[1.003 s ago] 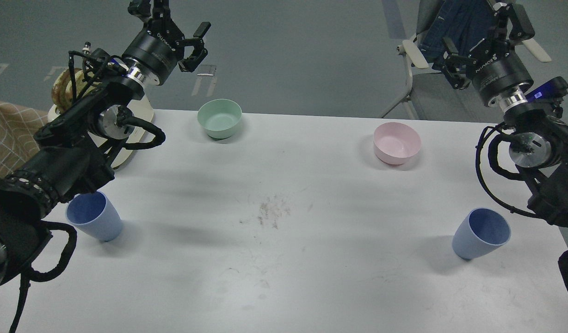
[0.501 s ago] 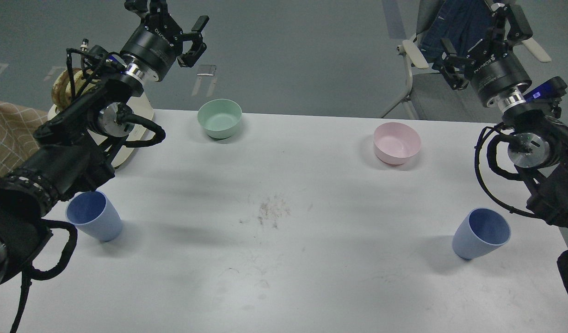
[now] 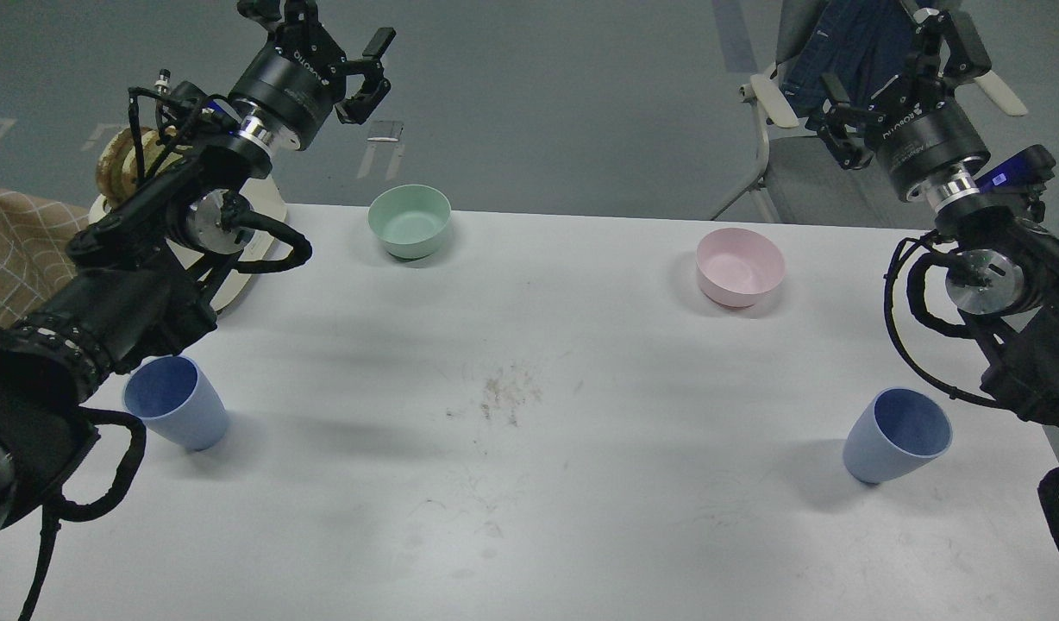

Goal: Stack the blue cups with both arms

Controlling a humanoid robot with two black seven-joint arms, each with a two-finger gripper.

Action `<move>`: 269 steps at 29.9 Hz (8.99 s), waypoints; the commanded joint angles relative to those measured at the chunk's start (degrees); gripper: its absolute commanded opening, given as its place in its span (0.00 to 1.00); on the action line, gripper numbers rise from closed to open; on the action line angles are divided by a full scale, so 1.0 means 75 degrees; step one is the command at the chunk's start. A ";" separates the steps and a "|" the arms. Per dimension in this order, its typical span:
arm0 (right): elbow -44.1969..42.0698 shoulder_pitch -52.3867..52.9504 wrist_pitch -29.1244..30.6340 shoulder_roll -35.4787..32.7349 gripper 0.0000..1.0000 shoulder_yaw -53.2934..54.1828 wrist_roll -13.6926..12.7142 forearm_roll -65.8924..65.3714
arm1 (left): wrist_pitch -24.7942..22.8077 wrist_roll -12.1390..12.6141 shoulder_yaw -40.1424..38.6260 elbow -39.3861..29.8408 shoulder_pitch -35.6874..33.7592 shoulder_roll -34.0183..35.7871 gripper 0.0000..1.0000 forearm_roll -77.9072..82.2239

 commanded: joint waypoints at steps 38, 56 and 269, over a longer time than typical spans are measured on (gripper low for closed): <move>0.0046 -0.0093 0.0000 -0.0011 1.00 0.0000 0.0000 -0.0058 | 0.2573 -0.0416 0.2786 -0.6048 0.3032 0.8261 0.98 1.0411; 0.0010 -0.0152 0.0000 -0.0035 1.00 -0.0012 0.0000 -0.0058 | 0.2573 -0.0416 0.3372 -0.5415 0.3126 0.7604 0.84 1.0364; 0.5870 0.6071 -0.1261 -0.0305 0.00 -0.8824 -0.0324 -0.9105 | 0.1167 -0.0416 0.2986 -0.2626 -0.1937 0.0831 0.92 0.7270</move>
